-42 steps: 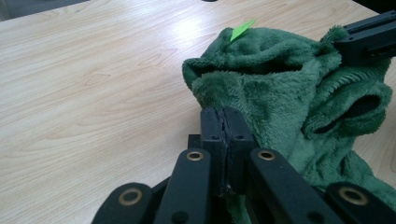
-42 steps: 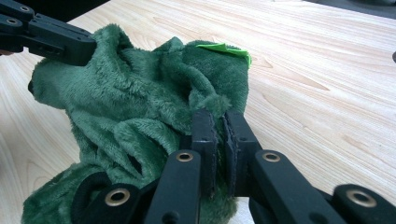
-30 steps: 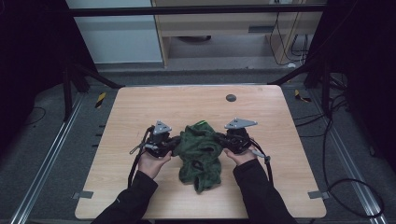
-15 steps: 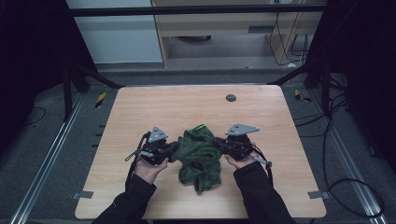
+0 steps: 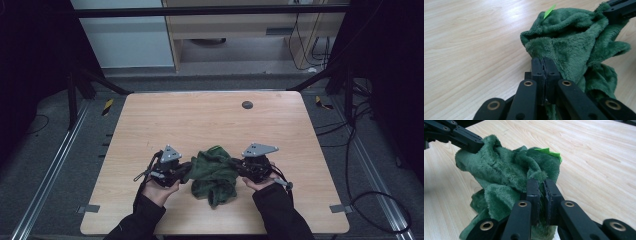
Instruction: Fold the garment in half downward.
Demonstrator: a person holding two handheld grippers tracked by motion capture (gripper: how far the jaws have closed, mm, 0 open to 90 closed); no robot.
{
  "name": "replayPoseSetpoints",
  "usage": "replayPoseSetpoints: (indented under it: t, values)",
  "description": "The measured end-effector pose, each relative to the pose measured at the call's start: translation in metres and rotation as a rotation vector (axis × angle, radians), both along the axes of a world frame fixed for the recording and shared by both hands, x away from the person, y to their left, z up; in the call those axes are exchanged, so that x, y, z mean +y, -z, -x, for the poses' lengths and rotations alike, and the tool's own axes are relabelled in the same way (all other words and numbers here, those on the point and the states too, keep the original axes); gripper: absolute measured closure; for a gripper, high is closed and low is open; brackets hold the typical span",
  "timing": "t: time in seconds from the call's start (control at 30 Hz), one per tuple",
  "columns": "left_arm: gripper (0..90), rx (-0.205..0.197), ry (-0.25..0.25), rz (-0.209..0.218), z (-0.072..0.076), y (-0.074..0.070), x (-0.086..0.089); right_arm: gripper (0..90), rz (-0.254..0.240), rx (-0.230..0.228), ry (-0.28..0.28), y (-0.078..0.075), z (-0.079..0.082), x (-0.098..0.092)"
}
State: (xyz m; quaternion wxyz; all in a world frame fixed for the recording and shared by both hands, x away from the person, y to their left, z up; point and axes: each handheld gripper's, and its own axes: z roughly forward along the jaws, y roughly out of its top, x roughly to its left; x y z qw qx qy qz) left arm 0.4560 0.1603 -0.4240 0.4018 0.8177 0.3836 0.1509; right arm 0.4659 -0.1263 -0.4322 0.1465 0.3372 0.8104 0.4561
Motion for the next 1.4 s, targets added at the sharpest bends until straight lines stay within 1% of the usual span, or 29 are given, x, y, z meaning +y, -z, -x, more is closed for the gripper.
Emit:
replayPoseSetpoints:
  t: [0.17, 0.23, 0.33, 0.4, 0.57, 0.6, 0.77, 0.83, 0.9, 0.93, 1.0, 1.03, 1.17, 1.23, 1.4]
  values:
    - [88.5, 0.01, 0.016, -0.012, 0.006, 0.004, -0.001, 84.1, -0.001, 0.007, -0.005, 0.004, 0.004, -0.002]
    - [88.4, 0.021, 0.02, -0.008, 0.008, 0.006, -0.001, 84.0, 0.0, 0.011, -0.009, 0.006, 0.006, -0.003]
    - [88.4, 0.034, 0.027, -0.016, 0.011, 0.01, -0.001, 83.7, 0.005, 0.02, -0.015, 0.01, 0.01, -0.004]
    - [88.4, 0.042, 0.037, -0.035, 0.014, 0.014, -0.002, 83.6, 0.006, 0.026, -0.02, 0.012, 0.012, -0.003]
    - [88.4, 0.065, 0.05, -0.053, 0.019, 0.021, -0.002, 82.8, 0.013, 0.046, -0.032, 0.018, 0.017, -0.003]
    - [88.5, 0.069, 0.048, -0.05, 0.021, 0.023, -0.003, 82.4, 0.013, 0.05, -0.034, 0.019, 0.018, -0.003]
    - [88.5, 0.088, 0.06, -0.06, 0.027, 0.028, -0.003, 81.8, 0.004, 0.07, -0.041, 0.022, 0.025, -0.005]
    - [88.5, 0.093, 0.065, -0.066, 0.028, 0.029, -0.002, 81.7, -0.001, 0.079, -0.041, 0.025, 0.027, -0.005]
    - [88.5, 0.1, 0.063, -0.061, 0.029, 0.03, -0.002, 81.6, 0.0, 0.09, -0.043, 0.027, 0.029, -0.005]
    - [88.5, 0.102, 0.067, -0.067, 0.03, 0.03, -0.002, 81.5, 0.002, 0.09, -0.042, 0.028, 0.03, -0.005]
    - [88.5, 0.111, 0.067, -0.064, 0.032, 0.032, -0.002, 81.2, 0.001, 0.103, -0.044, 0.03, 0.032, -0.005]
    - [88.6, 0.112, 0.073, -0.07, 0.032, 0.033, -0.002, 80.7, -0.003, 0.112, -0.043, 0.032, 0.033, -0.005]
    - [88.7, 0.125, 0.08, -0.075, 0.035, 0.037, -0.003, 80.1, 0.003, 0.119, -0.047, 0.035, 0.035, -0.005]
    - [88.7, 0.131, 0.083, -0.077, 0.036, 0.038, -0.004, 79.6, 0.0, 0.13, -0.044, 0.037, 0.037, -0.006]
    - [88.6, 0.136, 0.091, -0.08, 0.04, 0.04, -0.005, 78.7, 0.0, 0.141, -0.044, 0.039, 0.039, -0.006]
